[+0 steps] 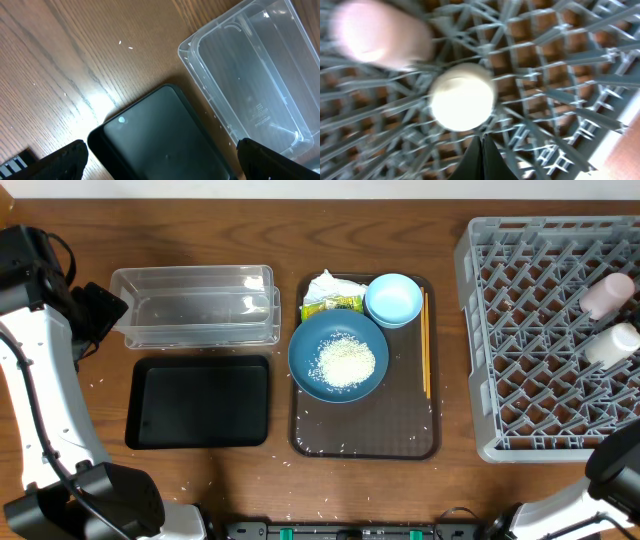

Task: Sort waste into correct bins and load items into the dishwasher rack
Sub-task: 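Reach the right gripper to the light blue bowl and grasp its rim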

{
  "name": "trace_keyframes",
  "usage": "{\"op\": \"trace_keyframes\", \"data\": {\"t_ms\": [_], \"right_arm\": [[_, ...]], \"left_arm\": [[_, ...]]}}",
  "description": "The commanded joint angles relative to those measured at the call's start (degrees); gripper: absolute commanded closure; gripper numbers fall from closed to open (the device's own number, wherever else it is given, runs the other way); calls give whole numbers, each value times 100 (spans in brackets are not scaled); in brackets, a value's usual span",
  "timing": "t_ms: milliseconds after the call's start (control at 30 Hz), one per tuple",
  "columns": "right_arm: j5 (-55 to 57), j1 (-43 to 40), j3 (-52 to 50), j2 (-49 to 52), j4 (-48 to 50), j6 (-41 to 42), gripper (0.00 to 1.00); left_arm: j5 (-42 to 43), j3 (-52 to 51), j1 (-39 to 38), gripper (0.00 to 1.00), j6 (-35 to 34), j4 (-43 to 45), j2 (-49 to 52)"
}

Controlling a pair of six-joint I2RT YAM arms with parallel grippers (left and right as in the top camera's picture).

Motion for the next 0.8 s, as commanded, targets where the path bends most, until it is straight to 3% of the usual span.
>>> {"op": "trace_keyframes", "data": {"t_ms": [0,67,167,333,567,767], "right_arm": [[-1989,214,22,-245,177,-994,94],[-3123,452,22,-267,267,-1698,73],[-3185,1034,22,-267,278,-1886,58],[-2411,2330,22,-264,446,-2035,46],[-879,4033,63,-166,1123,-1449,44],[-833,4734,918,518,752,-1384,39]], "left_arm": [[-33,90,20,2,-52,-26,-81],[-33,90,20,2,-52,-26,-81],[-33,90,20,2,-52,-26,-81],[-33,90,20,2,-52,-26,-81],[-33,90,20,2,-52,-24,-81],[-33,90,20,2,-52,-26,-81]]}}
